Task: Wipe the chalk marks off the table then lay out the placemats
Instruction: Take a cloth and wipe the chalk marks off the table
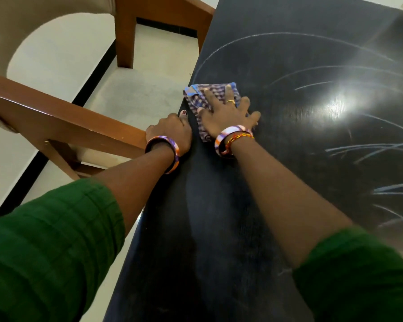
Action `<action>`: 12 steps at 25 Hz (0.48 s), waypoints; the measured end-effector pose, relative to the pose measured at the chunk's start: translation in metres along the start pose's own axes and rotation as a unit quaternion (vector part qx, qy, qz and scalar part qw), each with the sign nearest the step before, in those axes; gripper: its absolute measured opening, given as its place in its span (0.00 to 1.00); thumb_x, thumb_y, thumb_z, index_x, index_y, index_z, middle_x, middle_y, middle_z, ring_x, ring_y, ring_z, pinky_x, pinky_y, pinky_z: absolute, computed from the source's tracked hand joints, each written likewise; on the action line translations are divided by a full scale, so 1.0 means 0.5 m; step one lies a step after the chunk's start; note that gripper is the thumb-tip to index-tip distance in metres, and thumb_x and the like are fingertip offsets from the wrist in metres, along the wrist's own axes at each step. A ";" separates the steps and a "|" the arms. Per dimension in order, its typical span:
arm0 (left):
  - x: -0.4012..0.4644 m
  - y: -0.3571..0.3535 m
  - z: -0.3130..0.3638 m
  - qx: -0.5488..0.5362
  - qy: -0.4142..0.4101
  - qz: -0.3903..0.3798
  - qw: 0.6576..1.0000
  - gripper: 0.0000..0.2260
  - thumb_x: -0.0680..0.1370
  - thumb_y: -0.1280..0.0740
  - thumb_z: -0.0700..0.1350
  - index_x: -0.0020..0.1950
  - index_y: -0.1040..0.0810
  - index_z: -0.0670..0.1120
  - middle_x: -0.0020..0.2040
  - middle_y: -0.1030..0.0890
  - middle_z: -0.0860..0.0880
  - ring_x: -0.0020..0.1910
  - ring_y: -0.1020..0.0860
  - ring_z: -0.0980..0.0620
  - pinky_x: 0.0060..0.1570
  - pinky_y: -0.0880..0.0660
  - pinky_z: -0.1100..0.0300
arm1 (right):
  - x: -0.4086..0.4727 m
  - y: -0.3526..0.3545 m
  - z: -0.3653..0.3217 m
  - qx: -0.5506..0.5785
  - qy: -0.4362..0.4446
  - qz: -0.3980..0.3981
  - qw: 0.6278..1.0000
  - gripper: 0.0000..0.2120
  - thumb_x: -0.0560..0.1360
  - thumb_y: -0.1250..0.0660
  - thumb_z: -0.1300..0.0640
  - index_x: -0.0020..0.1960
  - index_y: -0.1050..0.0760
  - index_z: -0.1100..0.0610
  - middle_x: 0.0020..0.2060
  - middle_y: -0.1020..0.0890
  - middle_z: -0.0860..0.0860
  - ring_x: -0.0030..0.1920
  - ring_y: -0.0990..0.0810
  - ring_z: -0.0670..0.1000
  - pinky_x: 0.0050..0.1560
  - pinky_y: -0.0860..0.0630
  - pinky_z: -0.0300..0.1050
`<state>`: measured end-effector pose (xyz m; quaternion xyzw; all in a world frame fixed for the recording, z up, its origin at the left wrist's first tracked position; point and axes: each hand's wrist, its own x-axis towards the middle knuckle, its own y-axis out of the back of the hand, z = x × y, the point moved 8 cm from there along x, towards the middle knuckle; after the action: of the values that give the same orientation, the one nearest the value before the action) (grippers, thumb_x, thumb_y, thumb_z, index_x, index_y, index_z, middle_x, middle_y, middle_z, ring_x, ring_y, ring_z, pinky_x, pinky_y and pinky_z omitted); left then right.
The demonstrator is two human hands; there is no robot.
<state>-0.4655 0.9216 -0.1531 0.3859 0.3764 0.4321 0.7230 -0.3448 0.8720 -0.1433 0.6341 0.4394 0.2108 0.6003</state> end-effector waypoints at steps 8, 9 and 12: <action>0.004 -0.003 0.006 -0.002 0.007 -0.007 1.000 0.23 0.82 0.54 0.53 0.58 0.27 0.39 0.48 0.23 0.41 0.43 0.29 0.46 0.57 0.32 0.49 | -0.028 0.102 0.355 0.073 -0.265 0.070 0.959 0.25 0.78 0.51 0.38 0.74 0.51 0.37 0.77 0.54 0.51 0.75 0.54 0.64 0.70 0.56 0.67; 0.008 -0.003 0.006 -0.010 0.015 -0.006 1.000 0.23 0.82 0.54 0.53 0.58 0.27 0.39 0.45 0.24 0.42 0.43 0.29 0.46 0.57 0.32 0.49 | -0.041 0.092 0.337 0.046 -0.255 0.078 0.963 0.25 0.79 0.51 0.40 0.75 0.51 0.38 0.77 0.54 0.52 0.75 0.53 0.65 0.70 0.55 0.67; 0.036 -0.006 0.015 -0.085 0.052 -0.006 0.995 0.23 0.82 0.53 0.50 0.57 0.25 0.37 0.48 0.23 0.40 0.44 0.26 0.44 0.50 0.31 0.54 | -0.072 0.039 0.191 0.000 -0.114 0.100 0.988 0.25 0.79 0.49 0.41 0.74 0.50 0.37 0.77 0.54 0.50 0.75 0.53 0.63 0.68 0.51 0.68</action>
<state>-0.4520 0.9355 -0.1562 0.2977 0.3780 0.4775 0.7352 -0.2817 0.7899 -0.1336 0.6946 0.3024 0.1956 0.6228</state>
